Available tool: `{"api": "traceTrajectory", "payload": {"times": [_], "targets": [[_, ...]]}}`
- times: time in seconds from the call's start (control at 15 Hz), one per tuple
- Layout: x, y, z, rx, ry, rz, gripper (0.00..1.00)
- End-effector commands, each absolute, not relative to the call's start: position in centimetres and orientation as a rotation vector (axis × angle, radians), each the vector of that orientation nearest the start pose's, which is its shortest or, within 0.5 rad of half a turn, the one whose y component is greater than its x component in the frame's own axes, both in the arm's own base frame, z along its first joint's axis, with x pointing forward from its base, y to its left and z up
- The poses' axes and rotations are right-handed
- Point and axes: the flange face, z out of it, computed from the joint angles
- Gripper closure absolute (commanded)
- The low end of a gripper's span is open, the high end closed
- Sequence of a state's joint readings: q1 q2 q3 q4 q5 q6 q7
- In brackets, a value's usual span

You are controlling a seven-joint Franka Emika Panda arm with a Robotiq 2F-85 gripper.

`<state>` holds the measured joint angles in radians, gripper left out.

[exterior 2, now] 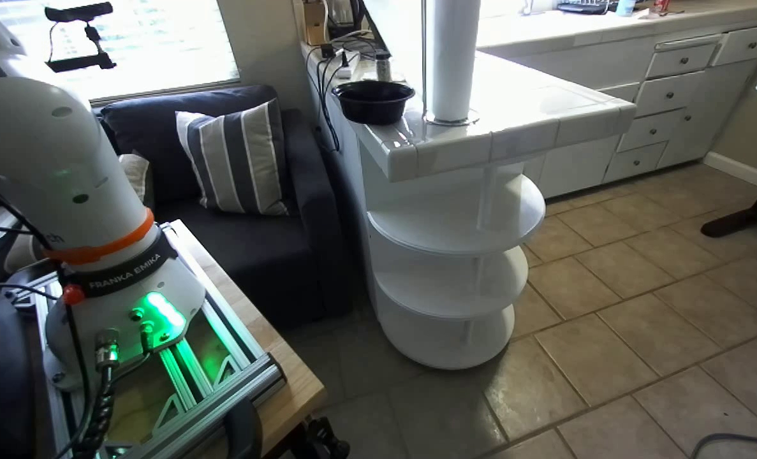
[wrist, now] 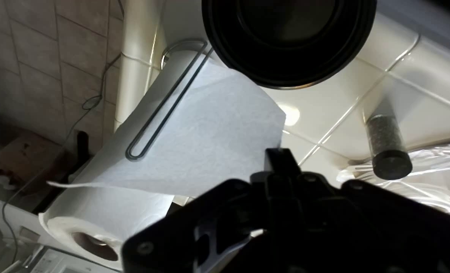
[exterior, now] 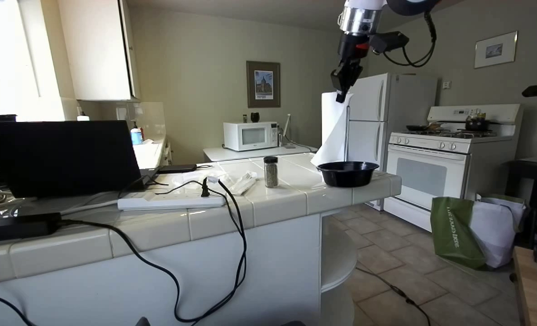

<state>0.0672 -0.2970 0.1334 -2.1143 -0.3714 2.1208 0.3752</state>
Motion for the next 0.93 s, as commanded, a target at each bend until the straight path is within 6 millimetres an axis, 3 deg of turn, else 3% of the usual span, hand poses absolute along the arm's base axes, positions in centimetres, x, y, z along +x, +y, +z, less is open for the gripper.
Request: {"api": "traceTrajectory", "payload": {"times": [0.0, 0.47, 0.87], "targets": [[47.0, 9.9, 55.9, -3.358, -0.085, -0.663, 1.00], [46.9, 10.4, 54.0, -3.359, -0.182, -0.636, 1.00], [47.8, 11.0, 51.0, -3.378, -0.281, -0.551, 1.00]]}}
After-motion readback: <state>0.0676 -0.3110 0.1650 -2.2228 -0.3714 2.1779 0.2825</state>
